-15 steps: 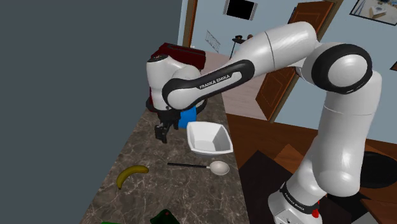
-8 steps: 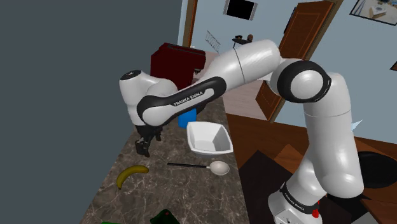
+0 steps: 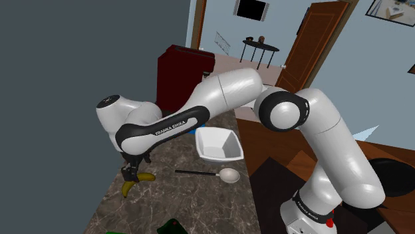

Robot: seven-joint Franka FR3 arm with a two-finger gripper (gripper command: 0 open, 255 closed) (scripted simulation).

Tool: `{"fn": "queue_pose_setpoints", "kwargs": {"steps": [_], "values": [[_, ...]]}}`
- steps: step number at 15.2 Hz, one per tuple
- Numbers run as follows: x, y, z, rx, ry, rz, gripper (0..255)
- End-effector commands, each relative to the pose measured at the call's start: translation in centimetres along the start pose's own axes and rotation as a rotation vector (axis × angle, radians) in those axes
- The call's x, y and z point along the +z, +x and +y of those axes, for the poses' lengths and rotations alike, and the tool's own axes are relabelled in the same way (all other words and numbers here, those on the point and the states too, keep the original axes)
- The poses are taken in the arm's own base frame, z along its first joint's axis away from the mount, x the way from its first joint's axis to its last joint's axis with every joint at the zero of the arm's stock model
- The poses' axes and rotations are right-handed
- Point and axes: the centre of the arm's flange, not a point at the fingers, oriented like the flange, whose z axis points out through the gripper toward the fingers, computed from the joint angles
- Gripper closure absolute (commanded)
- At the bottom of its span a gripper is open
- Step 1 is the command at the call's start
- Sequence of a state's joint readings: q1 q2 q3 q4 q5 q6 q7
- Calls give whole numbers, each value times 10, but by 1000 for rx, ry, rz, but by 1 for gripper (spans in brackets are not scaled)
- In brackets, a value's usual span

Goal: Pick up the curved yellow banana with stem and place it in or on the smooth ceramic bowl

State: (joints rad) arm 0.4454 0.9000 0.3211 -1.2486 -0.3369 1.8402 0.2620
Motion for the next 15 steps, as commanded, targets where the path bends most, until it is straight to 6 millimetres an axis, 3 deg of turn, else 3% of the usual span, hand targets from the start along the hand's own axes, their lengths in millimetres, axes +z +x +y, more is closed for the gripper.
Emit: {"fn": "queue_pose_setpoints", "kwargs": {"steps": [1, 7, 14, 15], "values": [[12, 4, -4, -6, -1, -1, 0], [41, 4, -4, -6, -1, -1, 0], [41, 4, -4, -6, -1, -1, 0], [41, 4, -4, -6, -1, -1, 255]]}}
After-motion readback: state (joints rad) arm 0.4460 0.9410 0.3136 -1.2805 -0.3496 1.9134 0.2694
